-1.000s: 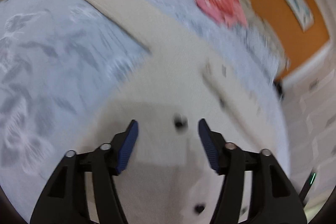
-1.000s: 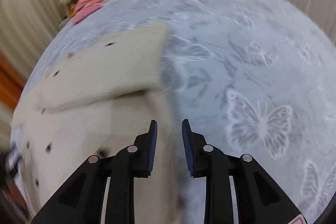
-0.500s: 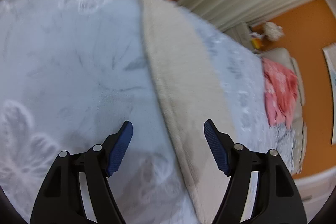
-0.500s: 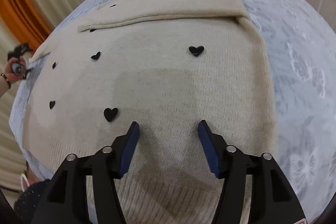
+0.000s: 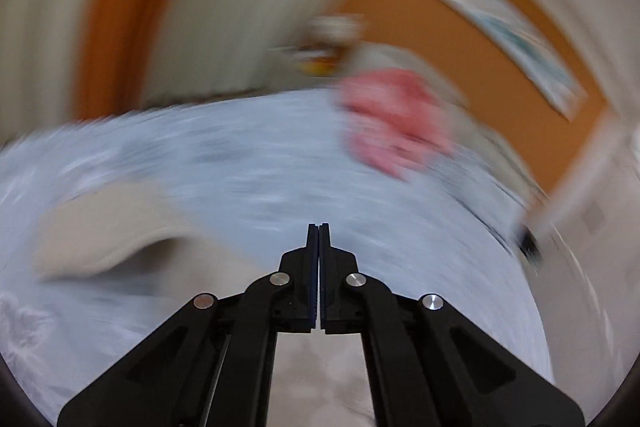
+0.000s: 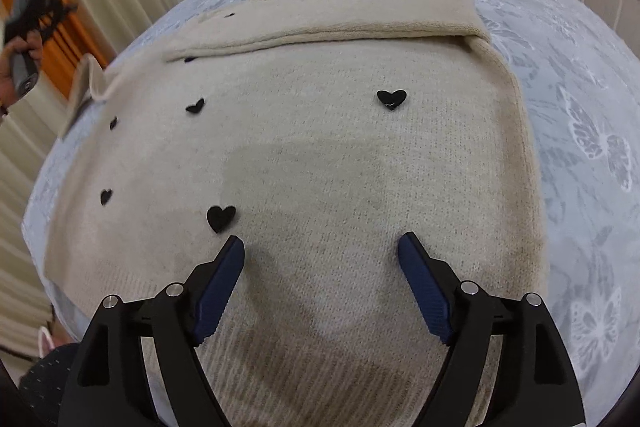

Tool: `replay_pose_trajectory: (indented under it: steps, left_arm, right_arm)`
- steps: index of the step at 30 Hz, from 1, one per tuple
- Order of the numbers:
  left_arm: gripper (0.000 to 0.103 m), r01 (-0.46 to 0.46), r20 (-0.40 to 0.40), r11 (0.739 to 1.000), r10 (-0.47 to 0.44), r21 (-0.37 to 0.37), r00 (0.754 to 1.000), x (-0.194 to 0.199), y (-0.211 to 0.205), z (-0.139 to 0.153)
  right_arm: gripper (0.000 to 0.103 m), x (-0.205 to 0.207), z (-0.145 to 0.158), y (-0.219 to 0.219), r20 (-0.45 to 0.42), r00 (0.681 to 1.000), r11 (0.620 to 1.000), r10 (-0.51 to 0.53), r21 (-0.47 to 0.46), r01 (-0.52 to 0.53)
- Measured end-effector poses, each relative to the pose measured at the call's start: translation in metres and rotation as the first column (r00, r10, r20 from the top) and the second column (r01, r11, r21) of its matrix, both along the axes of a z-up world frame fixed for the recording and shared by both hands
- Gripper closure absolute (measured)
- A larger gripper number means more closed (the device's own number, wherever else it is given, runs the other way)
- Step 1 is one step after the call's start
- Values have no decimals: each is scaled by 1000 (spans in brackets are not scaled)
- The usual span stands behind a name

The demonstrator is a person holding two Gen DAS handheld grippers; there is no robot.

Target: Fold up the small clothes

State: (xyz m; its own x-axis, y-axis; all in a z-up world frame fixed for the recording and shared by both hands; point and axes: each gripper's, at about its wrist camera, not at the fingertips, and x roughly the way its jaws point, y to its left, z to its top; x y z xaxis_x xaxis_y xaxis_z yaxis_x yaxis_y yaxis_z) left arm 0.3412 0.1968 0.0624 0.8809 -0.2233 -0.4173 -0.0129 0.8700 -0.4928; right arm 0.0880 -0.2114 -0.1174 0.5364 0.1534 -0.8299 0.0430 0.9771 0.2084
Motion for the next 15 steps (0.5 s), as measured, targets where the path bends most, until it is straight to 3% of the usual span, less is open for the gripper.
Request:
replay_pose_trajectory:
  steps: [2, 4, 5, 7, 8, 10, 12, 13, 15]
  left_arm:
    - [103, 189, 10, 981, -189, 31, 982, -22, -75, 5]
    - [101, 324, -56, 946, -324, -2, 944, -32, -133, -18]
    - [99, 384, -122, 923, -386, -40, 915, -44, -164, -44]
    - [98, 420, -261, 903, -429, -93, 865, -59, -201, -90]
    - [96, 415, -299, 903, -429, -112, 852, -61, -205, -102]
    - [87, 337, -345, 921, -386, -194, 856, -63, -187, -125]
    - [66, 154, -345, 947, -250, -283, 904, -58, -131, -132]
    - [54, 61, -338, 947, -172, -316, 925, -57, -101, -131]
    - [46, -126, -325, 929, 7, -348, 946, -48, -30, -121]
  right_arm:
    - [26, 0, 0, -4, 4, 1000, 999, -12, 34, 12]
    - [26, -1, 1, -6, 6, 1000, 999, -15, 52, 15]
    - [26, -2, 1, -7, 6, 1000, 998, -17, 63, 16]
    - [26, -2, 1, -10, 6, 1000, 996, -19, 82, 18]
    - [26, -3, 1, -12, 7, 1000, 995, -20, 98, 19]
    - [27, -3, 2, -16, 10, 1000, 992, -24, 128, 22]
    - [27, -3, 1, -21, 10, 999, 986, -31, 165, 29]
    - [27, -2, 0, -22, 9, 999, 984, -35, 177, 33]
    - [26, -2, 0, -23, 9, 999, 982, -39, 188, 36]
